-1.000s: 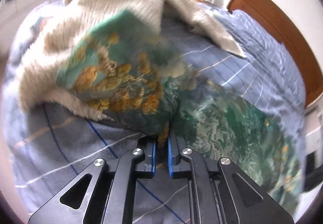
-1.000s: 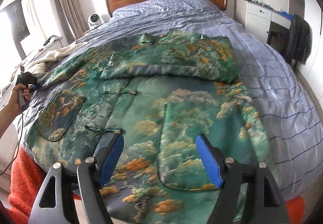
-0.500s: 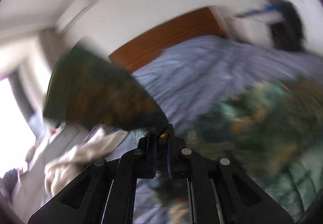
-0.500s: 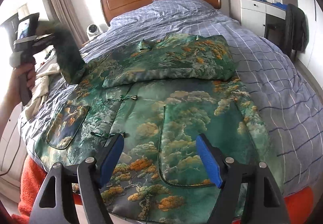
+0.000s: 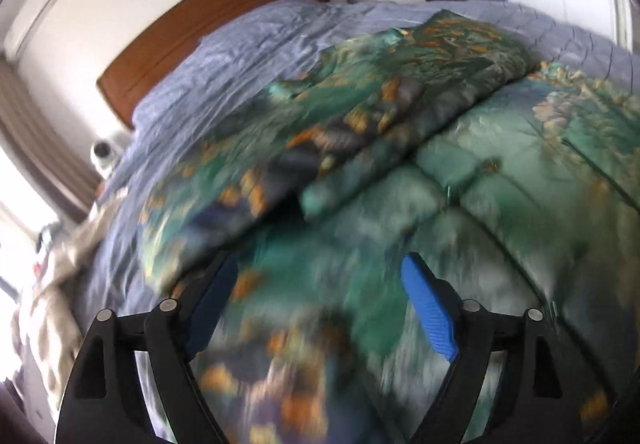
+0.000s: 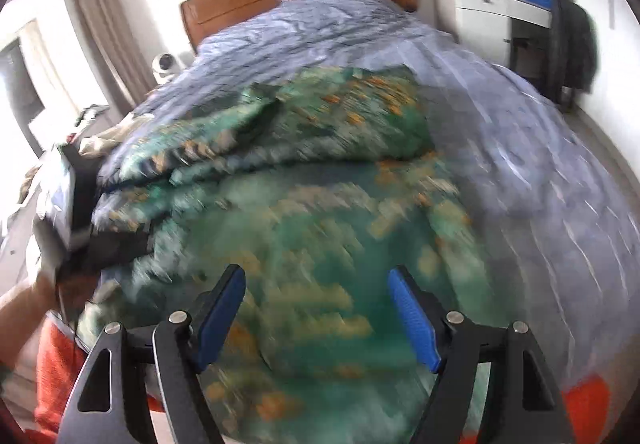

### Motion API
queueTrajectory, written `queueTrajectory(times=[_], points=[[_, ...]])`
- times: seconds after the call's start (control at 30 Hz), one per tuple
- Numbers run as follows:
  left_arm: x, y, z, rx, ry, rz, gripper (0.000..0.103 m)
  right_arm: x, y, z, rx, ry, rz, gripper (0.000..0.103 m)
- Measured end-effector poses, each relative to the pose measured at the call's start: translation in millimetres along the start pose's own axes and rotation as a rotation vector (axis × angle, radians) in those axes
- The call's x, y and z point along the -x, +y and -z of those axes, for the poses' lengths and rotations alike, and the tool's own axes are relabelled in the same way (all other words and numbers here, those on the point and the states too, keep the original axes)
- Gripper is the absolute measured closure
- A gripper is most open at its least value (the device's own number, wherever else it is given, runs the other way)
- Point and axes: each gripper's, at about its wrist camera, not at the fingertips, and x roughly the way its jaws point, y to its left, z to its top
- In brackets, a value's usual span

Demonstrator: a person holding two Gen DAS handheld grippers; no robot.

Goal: Fold large clothes

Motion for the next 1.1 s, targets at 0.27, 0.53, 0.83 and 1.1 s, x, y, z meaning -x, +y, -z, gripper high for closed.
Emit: queueTrajectory(times=[0.27,0.53,0.83,1.1], points=[[26.9,36.4,41.9,0.248,0.025,-0.005,0.017,-117.0,42.6,-108.8,-0.088,0.056,-0.266,0.027],[33.7,60.9,66.9,0.358,0.042,-0.020,0.015,-211.6,50.6,-135.3,-0.248,0.241,-0.232,0.084],[20.2,84.9,55.6,0.451,0.065,0.028,0.015,-219.7,68.2,-154.4,0.032,0.211,-0.009,0.058],[-20.9,158.0,-14.2,0.595,0.013,0.164,0.011,-167.3,90.7,-167.9,0.220,-0.022,-0.032,0.055]])
